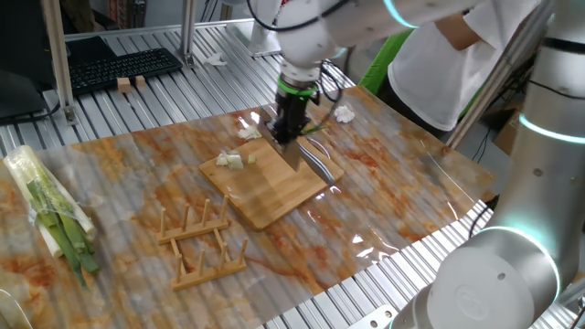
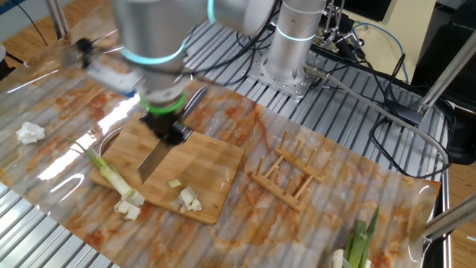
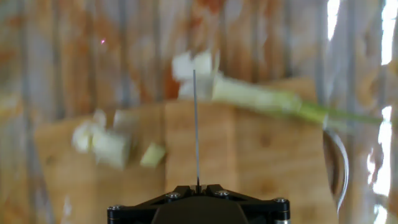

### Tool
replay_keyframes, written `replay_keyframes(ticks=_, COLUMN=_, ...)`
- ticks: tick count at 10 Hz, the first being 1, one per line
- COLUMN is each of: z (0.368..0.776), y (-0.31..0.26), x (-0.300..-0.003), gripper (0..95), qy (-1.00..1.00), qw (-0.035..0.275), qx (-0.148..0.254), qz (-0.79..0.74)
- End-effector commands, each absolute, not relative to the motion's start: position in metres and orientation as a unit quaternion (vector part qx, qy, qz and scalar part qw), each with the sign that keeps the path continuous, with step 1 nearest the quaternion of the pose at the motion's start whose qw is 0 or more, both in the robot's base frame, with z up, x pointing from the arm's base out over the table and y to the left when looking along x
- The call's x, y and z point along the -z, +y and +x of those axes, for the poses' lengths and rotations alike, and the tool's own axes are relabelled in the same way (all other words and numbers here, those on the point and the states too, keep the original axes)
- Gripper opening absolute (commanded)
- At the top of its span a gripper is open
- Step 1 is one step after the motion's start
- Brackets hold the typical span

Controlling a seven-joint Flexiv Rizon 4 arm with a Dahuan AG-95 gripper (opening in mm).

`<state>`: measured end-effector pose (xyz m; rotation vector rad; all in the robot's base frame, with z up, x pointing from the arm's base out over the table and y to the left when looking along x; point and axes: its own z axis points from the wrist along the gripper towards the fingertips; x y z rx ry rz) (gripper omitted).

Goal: Chop the scallions

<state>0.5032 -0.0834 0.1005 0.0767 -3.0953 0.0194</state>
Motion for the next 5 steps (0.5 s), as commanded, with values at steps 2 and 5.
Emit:
replay_keyframes(ticks=2, z=0.5032, y=-0.0881, x=-0.1051, gripper=0.0, qy=-0.999, qw=0.012, qx=-0.007, qz=0.035)
replay_keyframes(ticks=5, z=0.5063, y=-0.0935, x=-0.1083, gripper=0.0, qy=-0.999, qw=0.004, qx=-0.009, qz=0.042)
